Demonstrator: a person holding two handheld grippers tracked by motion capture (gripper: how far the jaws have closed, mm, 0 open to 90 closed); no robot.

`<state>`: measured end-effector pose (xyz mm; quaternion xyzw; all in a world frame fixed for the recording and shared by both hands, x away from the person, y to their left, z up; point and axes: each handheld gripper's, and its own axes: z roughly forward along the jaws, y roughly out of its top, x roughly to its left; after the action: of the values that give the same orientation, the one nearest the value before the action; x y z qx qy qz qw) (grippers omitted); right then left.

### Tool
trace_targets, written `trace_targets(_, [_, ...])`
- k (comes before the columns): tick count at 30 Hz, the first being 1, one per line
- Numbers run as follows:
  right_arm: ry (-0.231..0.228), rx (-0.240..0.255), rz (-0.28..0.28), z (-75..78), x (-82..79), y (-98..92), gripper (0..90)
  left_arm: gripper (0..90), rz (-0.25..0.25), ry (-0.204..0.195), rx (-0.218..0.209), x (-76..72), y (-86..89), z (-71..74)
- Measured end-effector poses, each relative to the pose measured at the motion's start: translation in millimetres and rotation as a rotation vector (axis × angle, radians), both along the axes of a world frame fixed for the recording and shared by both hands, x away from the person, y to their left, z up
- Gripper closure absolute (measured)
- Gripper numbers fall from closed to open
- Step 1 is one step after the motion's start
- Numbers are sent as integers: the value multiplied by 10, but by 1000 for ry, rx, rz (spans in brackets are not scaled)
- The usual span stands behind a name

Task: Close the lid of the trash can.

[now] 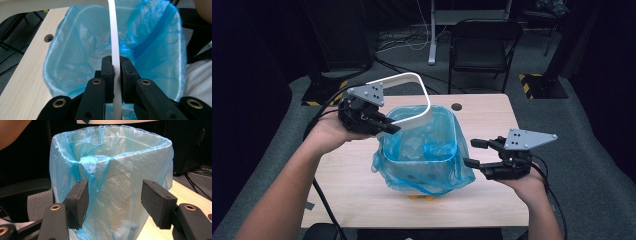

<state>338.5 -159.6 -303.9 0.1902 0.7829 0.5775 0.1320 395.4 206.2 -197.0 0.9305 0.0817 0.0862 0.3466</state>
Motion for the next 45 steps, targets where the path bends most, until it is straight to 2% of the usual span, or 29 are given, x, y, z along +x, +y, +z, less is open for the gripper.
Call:
trace_targets(14, [-7,2,-5,12,-10,-14,384,828,-91,12,20,-195,-200,-29])
trace_targets(24, [-3,2,-6,5,-2,-21,385,829,-181,26,0,-337,-313,-33])
trace_targets(31, [-2,7,-12,8,0,-40,385,829,-209,28,10,-410,-383,-51])
trace_targets(35, [-3,5,-10,7,-1,-35,385,830,-222,23,34,-448,-422,-73])
trace_targets(45, [1,5,-10,-4,12,-34,385,832,-230,24,64,-494,-450,-108])
